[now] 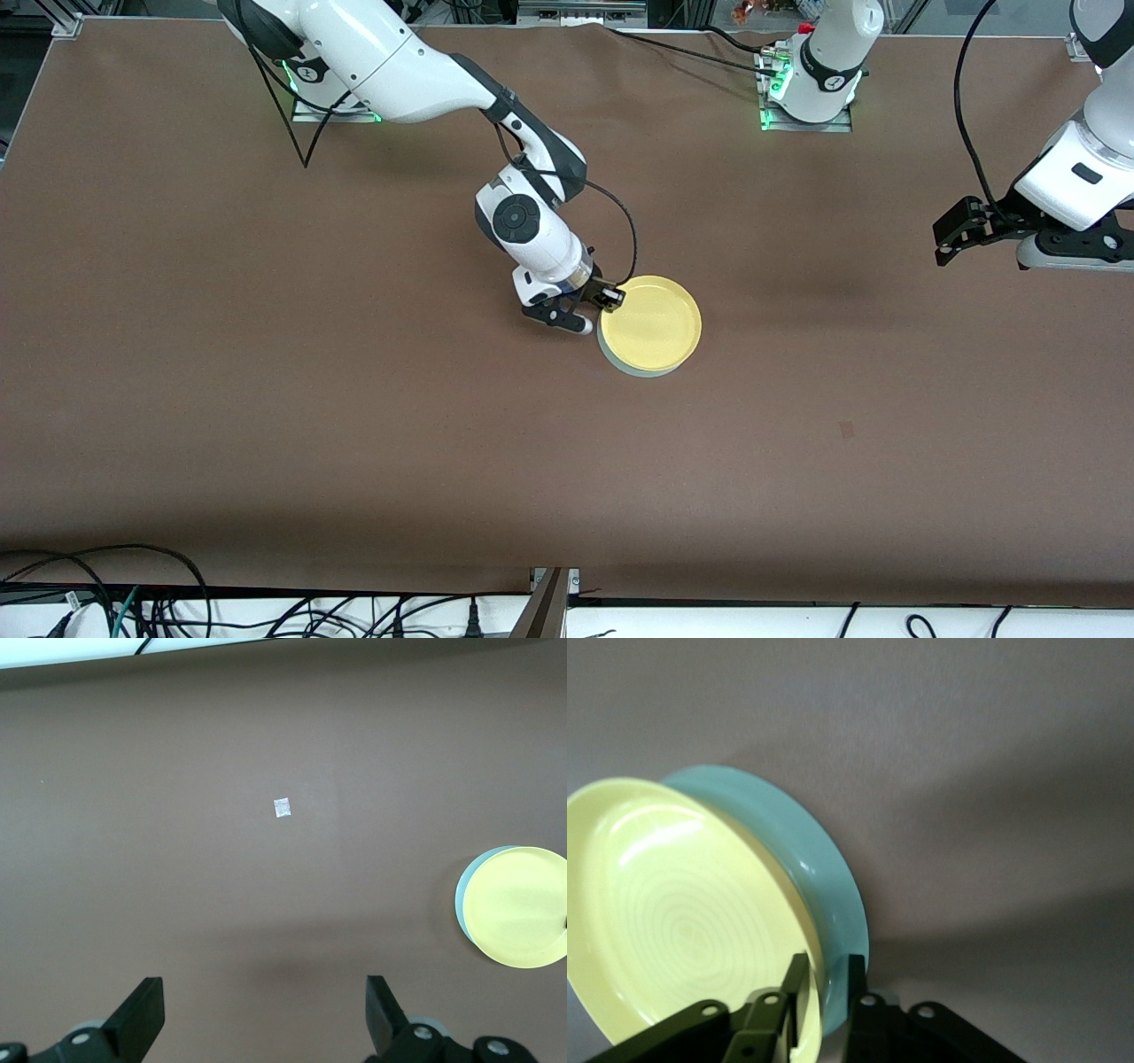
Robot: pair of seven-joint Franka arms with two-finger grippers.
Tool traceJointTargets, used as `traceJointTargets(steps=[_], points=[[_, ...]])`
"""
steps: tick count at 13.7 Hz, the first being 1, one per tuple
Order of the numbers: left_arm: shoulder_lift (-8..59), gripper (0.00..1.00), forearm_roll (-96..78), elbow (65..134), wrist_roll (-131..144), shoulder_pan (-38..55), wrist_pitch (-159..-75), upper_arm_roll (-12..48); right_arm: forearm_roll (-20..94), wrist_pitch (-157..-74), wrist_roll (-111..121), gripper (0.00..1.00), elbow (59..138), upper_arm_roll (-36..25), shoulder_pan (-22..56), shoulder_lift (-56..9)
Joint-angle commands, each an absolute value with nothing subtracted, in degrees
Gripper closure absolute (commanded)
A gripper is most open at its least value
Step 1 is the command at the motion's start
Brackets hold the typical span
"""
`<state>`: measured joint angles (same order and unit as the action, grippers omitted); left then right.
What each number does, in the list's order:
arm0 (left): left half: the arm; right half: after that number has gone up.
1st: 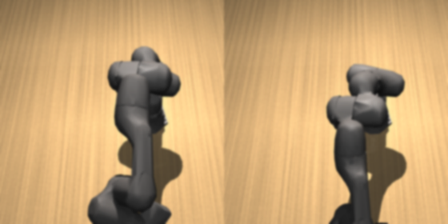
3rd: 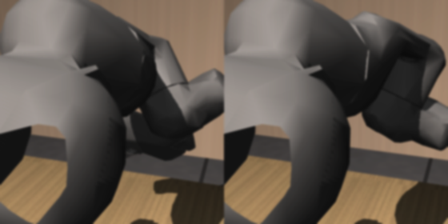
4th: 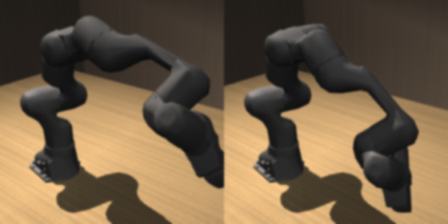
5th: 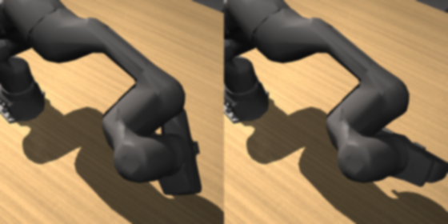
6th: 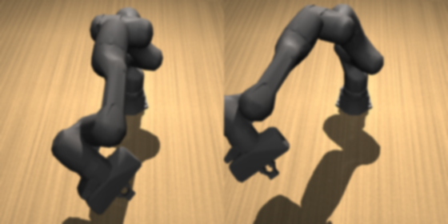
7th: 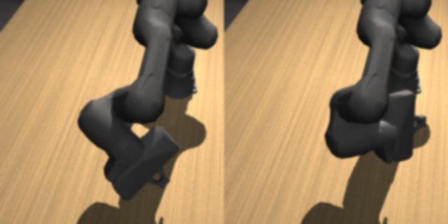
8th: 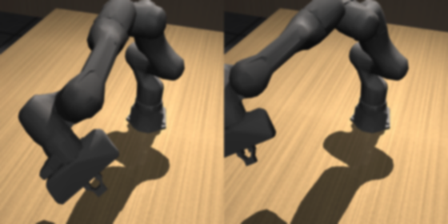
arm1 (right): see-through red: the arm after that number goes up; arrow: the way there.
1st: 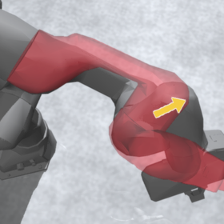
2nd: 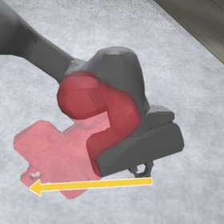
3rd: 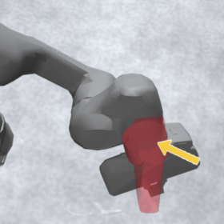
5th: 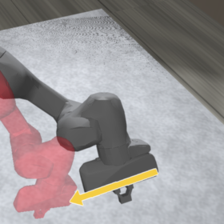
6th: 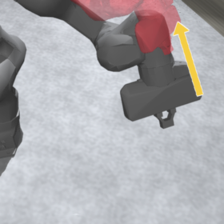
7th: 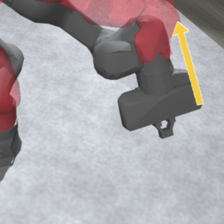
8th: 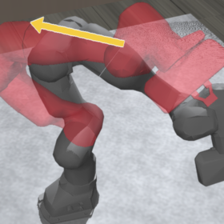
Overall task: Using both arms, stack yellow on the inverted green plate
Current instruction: 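Carry the yellow plate onto the inverted green plate with the right gripper, then open the right gripper and draw it back from the plates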
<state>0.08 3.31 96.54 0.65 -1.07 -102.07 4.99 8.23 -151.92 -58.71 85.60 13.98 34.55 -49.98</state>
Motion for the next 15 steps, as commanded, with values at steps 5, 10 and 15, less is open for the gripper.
traceJointTargets(steps=[5, 10, 15], points=[[0.3, 0.0, 1.2, 95.2, -0.9, -1.0, -100.7, 4.8, 7.9, -118.8, -47.9, 0.0, 70.6, 13.5, 20.9, -47.0], [0.3, 0.0, 1.2, 95.2, -0.9, -1.1, -100.7, 4.8, 7.6, -102.6, -27.2, 0.0, 69.5, 13.3, 7.9, -41.1], [0.2, 0.0, 1.2, 95.2, -0.9, -1.1, -100.7, 4.8, 5.0, -89.8, -14.7, 0.0, 69.7, 11.7, -4.4, -35.5]])
